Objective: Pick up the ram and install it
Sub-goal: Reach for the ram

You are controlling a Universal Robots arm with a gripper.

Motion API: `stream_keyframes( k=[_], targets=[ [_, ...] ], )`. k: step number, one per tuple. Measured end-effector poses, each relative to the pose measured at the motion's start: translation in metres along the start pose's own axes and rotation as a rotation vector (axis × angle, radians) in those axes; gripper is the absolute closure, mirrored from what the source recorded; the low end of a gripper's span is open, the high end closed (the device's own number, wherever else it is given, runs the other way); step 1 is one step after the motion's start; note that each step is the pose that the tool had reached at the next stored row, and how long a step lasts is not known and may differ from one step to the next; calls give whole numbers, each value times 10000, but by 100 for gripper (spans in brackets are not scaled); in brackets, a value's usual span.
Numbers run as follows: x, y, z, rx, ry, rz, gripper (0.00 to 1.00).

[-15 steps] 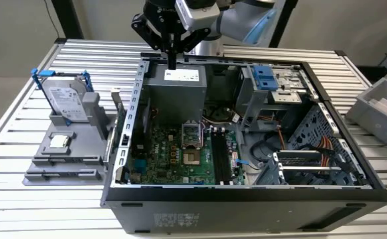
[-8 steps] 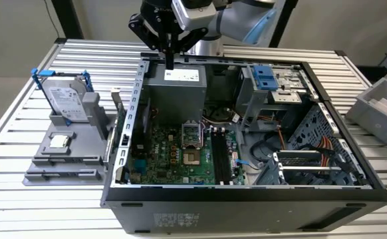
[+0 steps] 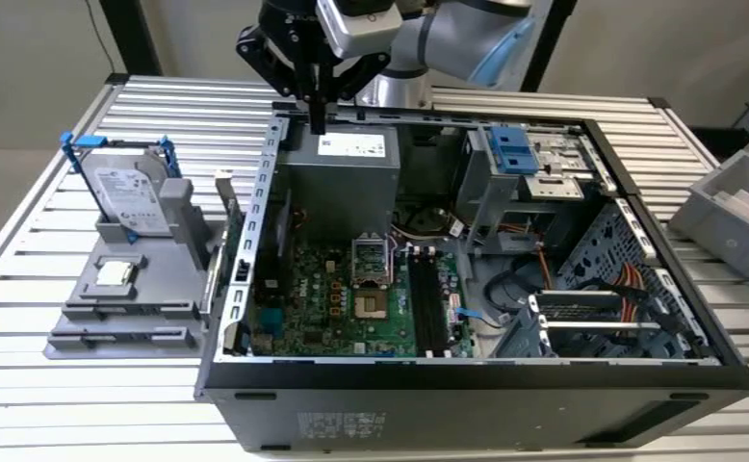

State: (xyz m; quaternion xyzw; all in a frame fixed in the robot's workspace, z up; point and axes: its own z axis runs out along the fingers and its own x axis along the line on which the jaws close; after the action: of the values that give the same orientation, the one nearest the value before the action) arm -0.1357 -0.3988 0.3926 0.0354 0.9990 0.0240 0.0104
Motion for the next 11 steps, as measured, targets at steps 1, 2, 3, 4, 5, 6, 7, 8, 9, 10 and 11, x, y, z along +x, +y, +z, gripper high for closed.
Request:
stream_keyframes(
  k=[1,2,3,4,5,6,7,8,9,10,11],
  targets=[
    [16,-1,0,-1,0,-1,100],
    [30,-2,0,-1,-1,-2,100],
    [42,-3,-1,-1,0,-4,100],
    [56,-4,-1,0,0,-5,100],
    [71,-5,-2,0,1,-7,100],
    [86,-6,-2,-1,1,-11,100],
    [102,-7,-2,-1,0,-16,100],
    [115,-8,-2,-1,0,-21,100],
    [127,-9,-3,-1,2,-25,100],
    [139,-10,-3,0,2,-29,100],
    [152,-11,-3,-1,2,-31,100]
  ],
)
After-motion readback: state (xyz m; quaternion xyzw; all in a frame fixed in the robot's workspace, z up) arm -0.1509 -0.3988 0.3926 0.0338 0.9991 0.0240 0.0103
